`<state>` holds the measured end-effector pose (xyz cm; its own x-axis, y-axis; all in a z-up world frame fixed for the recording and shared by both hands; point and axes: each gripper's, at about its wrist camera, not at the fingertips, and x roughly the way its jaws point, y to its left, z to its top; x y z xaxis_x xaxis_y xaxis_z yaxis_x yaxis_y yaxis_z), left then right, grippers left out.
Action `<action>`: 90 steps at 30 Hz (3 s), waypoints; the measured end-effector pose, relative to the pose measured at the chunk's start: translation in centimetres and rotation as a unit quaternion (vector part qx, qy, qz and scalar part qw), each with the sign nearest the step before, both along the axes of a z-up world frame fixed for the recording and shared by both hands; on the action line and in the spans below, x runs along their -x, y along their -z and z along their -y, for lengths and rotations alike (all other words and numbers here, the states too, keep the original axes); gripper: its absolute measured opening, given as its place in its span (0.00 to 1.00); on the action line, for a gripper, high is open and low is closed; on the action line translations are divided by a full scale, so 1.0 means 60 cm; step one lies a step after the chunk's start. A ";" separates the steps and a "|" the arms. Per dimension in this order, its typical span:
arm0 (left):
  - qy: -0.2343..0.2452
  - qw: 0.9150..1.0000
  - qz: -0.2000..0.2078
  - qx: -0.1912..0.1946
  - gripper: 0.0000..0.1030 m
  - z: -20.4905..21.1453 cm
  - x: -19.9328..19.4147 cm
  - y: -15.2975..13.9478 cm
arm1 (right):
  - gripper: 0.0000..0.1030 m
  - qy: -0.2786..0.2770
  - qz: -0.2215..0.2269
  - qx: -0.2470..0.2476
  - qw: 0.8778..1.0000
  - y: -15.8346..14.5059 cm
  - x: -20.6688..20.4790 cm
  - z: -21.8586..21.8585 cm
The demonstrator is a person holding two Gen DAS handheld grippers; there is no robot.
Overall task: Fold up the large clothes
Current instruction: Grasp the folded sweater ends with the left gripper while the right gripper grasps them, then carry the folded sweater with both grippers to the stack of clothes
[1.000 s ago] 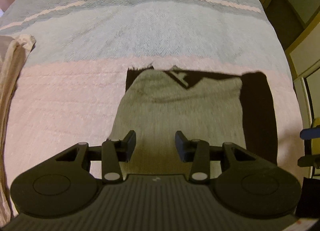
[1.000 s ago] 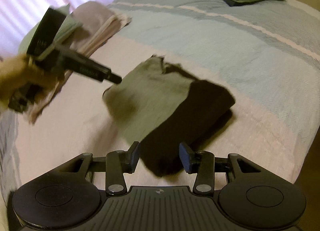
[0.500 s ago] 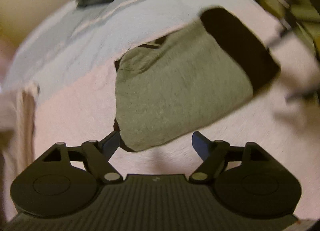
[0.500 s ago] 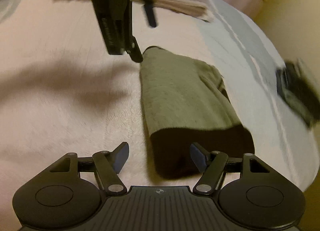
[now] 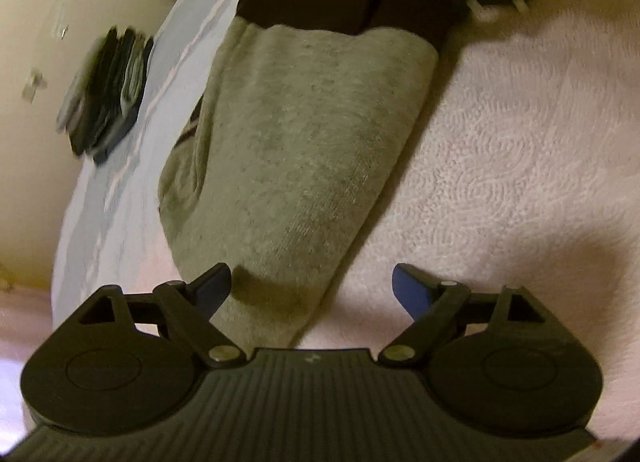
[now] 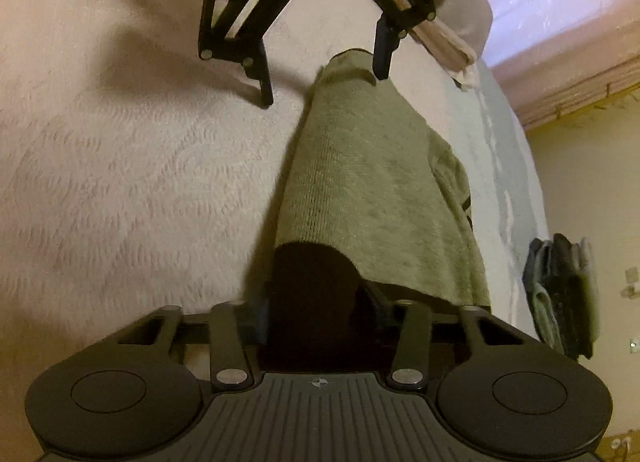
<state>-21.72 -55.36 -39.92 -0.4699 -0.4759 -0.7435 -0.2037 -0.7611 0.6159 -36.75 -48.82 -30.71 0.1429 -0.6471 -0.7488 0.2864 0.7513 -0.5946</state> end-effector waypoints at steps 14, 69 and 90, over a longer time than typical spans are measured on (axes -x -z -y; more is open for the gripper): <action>0.071 0.993 0.030 0.085 0.45 0.000 0.041 0.022 | 0.26 0.004 0.064 -0.072 0.995 -0.101 0.085 0.036; -0.115 0.978 0.059 -0.166 0.25 -0.137 0.117 -0.406 | 0.24 -0.032 -0.041 -0.067 0.996 -0.427 0.145 -0.076; -0.140 0.973 0.044 -0.177 0.25 -0.053 0.583 -0.466 | 0.24 -0.054 -0.030 -0.051 0.997 -0.531 0.566 0.117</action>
